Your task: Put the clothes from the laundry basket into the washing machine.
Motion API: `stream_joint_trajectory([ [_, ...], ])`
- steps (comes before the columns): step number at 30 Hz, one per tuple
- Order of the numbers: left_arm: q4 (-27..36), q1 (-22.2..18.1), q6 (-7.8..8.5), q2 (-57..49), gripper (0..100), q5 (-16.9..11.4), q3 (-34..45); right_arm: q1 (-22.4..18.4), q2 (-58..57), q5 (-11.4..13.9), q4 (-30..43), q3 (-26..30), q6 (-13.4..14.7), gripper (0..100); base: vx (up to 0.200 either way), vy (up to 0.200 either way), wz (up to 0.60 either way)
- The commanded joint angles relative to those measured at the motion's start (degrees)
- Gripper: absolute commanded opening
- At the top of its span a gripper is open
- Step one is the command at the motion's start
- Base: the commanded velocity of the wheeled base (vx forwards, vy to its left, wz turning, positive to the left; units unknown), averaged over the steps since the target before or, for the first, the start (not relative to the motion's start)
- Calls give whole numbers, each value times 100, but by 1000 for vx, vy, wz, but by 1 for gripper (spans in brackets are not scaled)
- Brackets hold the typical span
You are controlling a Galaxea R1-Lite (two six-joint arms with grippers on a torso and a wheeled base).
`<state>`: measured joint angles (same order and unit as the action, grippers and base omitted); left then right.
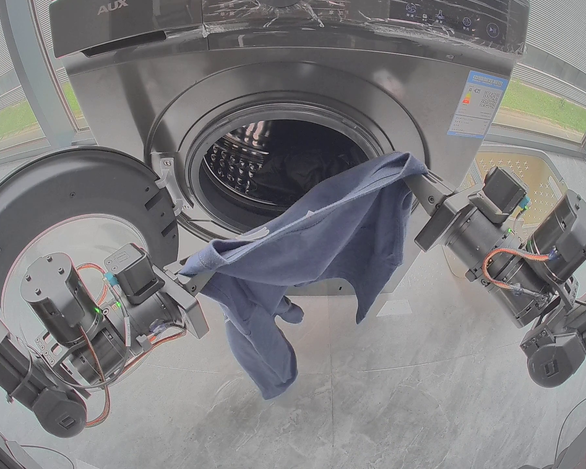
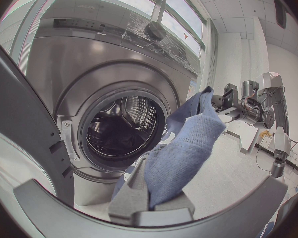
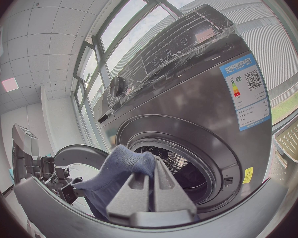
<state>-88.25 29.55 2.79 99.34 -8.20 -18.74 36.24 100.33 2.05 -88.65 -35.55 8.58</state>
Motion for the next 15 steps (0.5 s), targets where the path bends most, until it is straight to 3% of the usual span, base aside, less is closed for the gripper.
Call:
stream_joint_trajectory([
  [1, -8, 7, 2, 103, 0, 3, 37, 50, -22, 6, -3, -5, 12, 0, 0, 0, 0],
  [2, -8, 7, 2, 112, 100, 3, 37, 58, -22, 6, -3, -5, 12, 0, 0, 0, 0],
  [15, -17, -19, -7, 542, 100, 12, 28, 225, -22, -3, 6, 39, 12, 0, 0, 0, 0],
])
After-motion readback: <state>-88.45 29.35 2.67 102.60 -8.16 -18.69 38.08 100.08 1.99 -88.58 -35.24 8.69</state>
